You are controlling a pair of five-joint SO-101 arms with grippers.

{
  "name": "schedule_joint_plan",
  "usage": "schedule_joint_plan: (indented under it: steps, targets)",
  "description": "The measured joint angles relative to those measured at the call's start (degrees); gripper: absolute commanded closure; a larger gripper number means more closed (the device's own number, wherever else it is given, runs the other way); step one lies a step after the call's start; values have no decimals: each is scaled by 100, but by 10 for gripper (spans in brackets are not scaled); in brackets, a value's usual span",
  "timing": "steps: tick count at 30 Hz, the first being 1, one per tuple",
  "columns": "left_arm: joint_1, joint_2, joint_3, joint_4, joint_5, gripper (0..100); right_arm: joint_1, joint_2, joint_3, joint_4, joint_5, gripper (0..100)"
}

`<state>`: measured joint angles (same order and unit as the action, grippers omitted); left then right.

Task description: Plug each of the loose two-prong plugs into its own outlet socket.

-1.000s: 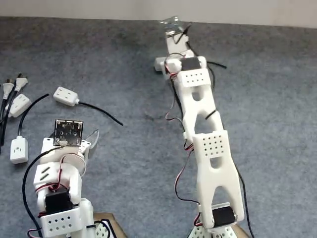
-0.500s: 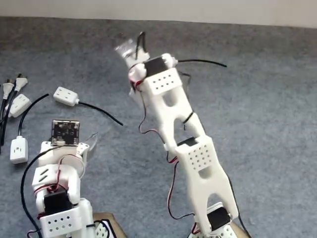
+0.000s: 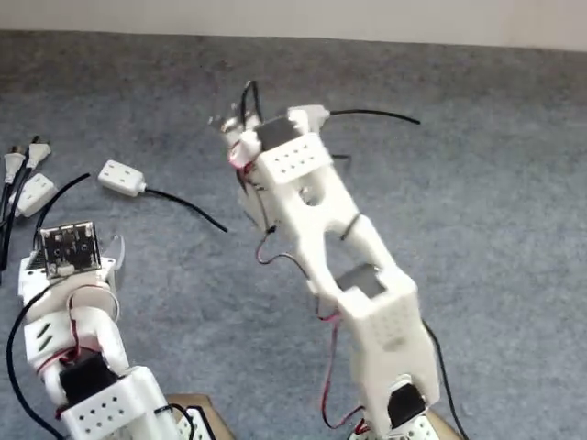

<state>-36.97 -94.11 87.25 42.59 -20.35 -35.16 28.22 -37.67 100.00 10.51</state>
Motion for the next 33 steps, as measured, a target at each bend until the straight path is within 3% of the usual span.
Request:
schedule_joint_plan:
  steps: [5, 13, 17, 26, 33]
  targets:
    - [246, 1934, -1495, 888, 0, 649, 26, -1433, 1732, -369, -9, 823]
    - [818, 6321, -5890, 3481, 26, 649, 211, -3684, 5855, -2523, 0, 823]
    - [993, 8281, -7903, 4624, 220, 649, 299, -4905, 7604, -3147, 378, 823]
    - [1266, 11323, -10523, 4985, 457, 649, 563, -5371, 8835, -3499, 686, 823]
    - [1618, 11780, -11912, 5653, -185, 649, 563, -5758, 9160, -3508, 730, 823]
